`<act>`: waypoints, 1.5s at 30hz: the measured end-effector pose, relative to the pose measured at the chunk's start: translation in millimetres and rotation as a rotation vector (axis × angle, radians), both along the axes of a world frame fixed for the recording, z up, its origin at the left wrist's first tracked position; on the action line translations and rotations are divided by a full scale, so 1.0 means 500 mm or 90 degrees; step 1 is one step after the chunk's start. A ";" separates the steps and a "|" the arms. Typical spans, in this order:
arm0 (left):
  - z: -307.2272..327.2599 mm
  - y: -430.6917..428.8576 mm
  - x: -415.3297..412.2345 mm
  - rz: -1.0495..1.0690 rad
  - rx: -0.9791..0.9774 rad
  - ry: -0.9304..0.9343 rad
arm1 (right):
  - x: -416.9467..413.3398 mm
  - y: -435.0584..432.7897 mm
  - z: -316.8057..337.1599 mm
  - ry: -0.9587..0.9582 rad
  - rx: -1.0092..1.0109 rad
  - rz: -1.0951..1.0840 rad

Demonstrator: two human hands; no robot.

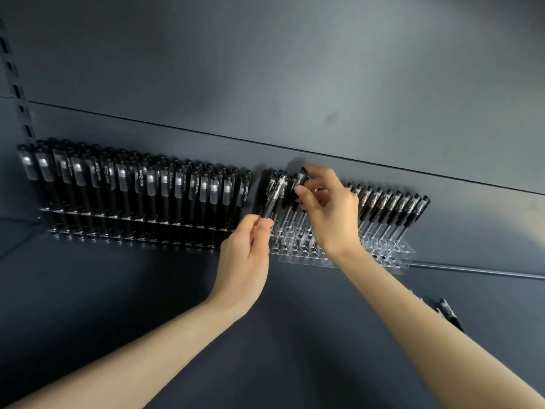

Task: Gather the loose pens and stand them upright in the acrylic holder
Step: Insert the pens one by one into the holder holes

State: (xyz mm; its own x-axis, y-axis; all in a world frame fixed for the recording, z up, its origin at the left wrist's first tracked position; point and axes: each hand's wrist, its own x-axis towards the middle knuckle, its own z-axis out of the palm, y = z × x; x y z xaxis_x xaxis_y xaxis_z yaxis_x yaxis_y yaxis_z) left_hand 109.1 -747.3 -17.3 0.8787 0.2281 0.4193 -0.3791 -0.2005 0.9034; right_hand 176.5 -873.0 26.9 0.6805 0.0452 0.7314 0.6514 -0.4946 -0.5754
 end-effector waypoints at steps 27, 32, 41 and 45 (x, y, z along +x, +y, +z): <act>-0.020 -0.017 -0.008 -0.104 0.030 0.024 | -0.055 -0.033 -0.006 0.192 0.102 0.196; -0.016 -0.022 -0.011 -0.122 0.002 0.054 | -0.050 -0.044 -0.004 0.218 0.179 0.252; -0.040 -0.006 0.007 0.051 0.406 -0.114 | -0.039 -0.063 0.034 0.122 0.127 0.112; -0.059 -0.003 0.017 0.136 0.633 -0.168 | -0.025 -0.064 0.050 -0.032 0.121 0.029</act>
